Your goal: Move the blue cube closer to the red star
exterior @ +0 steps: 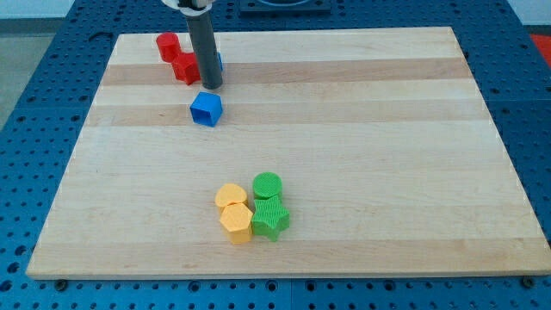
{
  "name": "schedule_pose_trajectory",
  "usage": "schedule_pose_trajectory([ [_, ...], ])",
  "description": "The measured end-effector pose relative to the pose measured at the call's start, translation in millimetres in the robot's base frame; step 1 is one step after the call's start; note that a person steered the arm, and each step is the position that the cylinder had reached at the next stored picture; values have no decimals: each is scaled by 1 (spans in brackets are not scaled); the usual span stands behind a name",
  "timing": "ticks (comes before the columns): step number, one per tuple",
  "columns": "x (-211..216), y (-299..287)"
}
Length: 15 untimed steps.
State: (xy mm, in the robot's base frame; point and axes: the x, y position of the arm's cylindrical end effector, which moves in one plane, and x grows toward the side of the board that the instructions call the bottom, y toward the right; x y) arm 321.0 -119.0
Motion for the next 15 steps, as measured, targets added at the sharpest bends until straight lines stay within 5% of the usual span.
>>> schedule_pose_trajectory([
  [2, 1, 26],
  [3, 17, 87],
  [5, 92, 166],
  [6, 124, 162],
  [9, 86, 100],
  [11, 102, 25],
  [12, 84, -19],
  [15, 28, -6],
])
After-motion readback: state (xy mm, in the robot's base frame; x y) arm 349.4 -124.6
